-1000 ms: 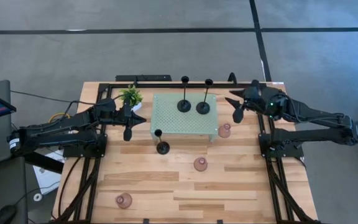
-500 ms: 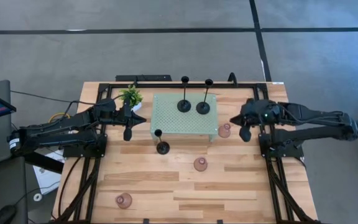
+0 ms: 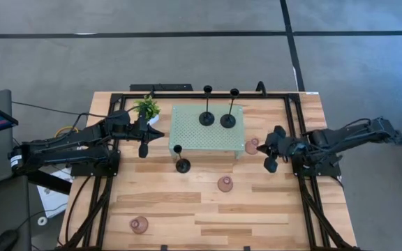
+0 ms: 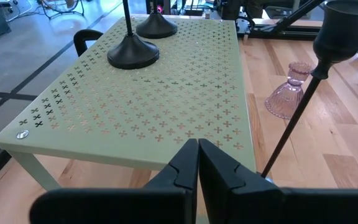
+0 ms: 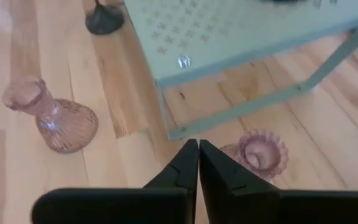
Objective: Pick & Place candle stick holders
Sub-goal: Put the top right pink glass candle holder on the shelf aligned with the left black candle holder
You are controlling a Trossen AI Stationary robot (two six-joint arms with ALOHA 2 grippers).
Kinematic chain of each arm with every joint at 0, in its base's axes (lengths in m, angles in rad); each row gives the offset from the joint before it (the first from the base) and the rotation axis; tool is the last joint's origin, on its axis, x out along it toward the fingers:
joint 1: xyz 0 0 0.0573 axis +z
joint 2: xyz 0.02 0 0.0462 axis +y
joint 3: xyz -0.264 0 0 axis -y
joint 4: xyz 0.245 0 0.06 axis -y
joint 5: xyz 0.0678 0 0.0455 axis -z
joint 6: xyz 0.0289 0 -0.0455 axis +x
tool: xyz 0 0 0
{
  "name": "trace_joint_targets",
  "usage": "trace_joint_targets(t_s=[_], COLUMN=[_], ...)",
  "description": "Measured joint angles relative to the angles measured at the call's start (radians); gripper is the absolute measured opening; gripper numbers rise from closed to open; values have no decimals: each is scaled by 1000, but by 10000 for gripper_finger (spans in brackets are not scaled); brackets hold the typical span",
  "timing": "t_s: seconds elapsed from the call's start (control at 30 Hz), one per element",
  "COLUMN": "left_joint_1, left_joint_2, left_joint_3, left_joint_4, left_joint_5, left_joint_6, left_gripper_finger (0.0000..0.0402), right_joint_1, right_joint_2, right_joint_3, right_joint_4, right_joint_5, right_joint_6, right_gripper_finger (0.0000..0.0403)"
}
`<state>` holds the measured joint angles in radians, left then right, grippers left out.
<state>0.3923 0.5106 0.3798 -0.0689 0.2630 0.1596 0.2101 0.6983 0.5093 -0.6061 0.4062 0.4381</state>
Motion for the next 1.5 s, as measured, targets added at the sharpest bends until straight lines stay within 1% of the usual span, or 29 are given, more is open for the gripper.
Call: trace_joint_targets(t_s=[0.23,0.43,0.53,0.7,0.83,0.97,1.07,1.17,1.23,1.3,1.4,1.5], left_joint_1=[0,0,0,0,0,0,0,0,0,0,0,0], left_joint_2=[0,0,0,0,0,0,0,0,0,0,0,0], left_joint_3=[0,0,0,0,0,0,0,0,0,0,0,0], left_joint_4=[0,0,1,2,3,3,3,3,3,3,3,3], left_joint_5=[0,0,0,0,0,0,0,0,0,0,0,0], left_joint_6=[0,0,0,0,0,0,0,0,0,0,0,0], left_gripper_finger=[12,12,12,12,12,12,12,12,12,12,12,12], right_joint_1=[174,329,395,477,512,516,515,514,510,495,466,428], right_joint_2=[-6,-6,-5,-5,-5,-5,-5,-5,-5,-5,-5,-5], right_joint_3=[-52,-68,-102,-186,-237,-281,-304,-323,-335,-339,-339,-339], right_joint_4=[16,13,17,16,17,15,19,21,36,45,57,87], right_joint_5=[191,328,391,459,482,481,466,442,433,432,432,433], right_joint_6=[151,275,375,567,678,769,813,822,840,863,867,819], right_gripper_finger=[1,1,1,1,1,2,5,11,26,50,99,158])
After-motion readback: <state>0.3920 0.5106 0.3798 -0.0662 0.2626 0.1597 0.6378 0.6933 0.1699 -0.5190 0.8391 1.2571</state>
